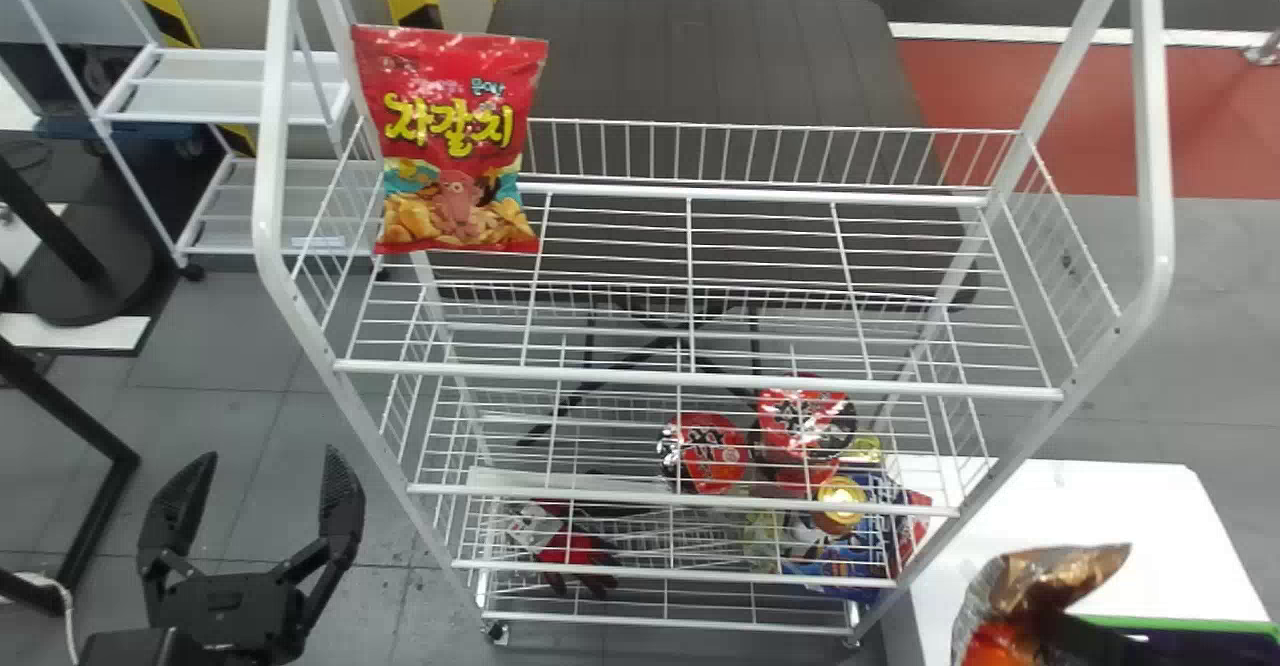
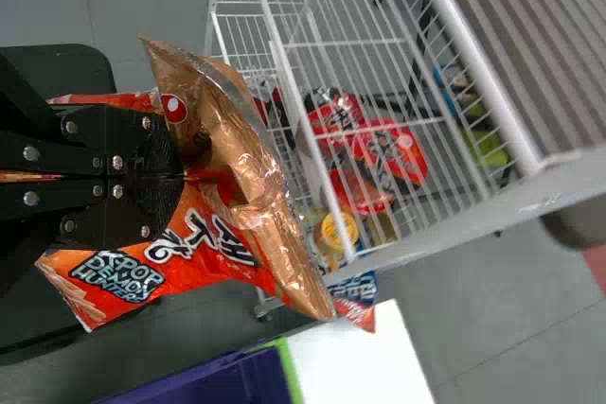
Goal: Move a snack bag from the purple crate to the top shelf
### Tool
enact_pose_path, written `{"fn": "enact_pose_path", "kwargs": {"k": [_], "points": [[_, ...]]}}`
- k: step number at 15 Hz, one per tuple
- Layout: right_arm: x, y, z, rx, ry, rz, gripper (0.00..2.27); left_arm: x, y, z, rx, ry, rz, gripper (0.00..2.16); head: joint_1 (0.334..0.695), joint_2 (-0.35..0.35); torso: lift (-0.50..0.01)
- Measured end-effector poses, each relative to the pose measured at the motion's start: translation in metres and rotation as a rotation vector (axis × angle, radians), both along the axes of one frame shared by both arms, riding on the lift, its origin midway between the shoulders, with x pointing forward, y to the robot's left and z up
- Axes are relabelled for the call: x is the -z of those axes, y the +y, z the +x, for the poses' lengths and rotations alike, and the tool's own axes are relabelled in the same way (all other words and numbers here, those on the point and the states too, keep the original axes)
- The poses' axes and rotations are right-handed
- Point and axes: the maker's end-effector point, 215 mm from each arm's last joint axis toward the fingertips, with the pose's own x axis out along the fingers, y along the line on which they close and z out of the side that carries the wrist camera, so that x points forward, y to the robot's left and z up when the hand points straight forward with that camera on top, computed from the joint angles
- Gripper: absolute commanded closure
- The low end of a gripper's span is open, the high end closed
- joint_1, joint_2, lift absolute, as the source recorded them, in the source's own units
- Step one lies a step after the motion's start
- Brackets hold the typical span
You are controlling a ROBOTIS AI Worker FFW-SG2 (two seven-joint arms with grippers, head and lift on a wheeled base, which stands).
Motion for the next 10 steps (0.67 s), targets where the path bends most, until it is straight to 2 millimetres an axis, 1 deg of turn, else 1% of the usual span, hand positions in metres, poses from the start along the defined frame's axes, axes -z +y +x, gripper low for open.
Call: {"fn": "enact_pose_path", "kwargs": {"k": [2,5,8,10], "points": [[-0.028,0.019,0.021,-0.038,-0.056,-0.011,2.25,-0.001,-0.001,-0.001,0.003,-0.001,0.001,0.12,0.695,0.072,0.000],[-0.055,0.044,0.050,-0.084,-0.128,-0.036,2.25,-0.003,-0.001,-0.003,0.006,-0.003,0.001,0.12,0.695,0.117,0.000],[-0.084,0.068,0.084,-0.125,-0.211,-0.065,2.25,-0.003,-0.003,-0.005,0.008,-0.003,0.001,0.12,0.695,0.143,0.000],[-0.118,0.081,0.113,-0.143,-0.298,-0.089,2.25,-0.004,-0.003,-0.006,0.009,-0.002,0.002,0.12,0.695,0.155,0.000]]}}
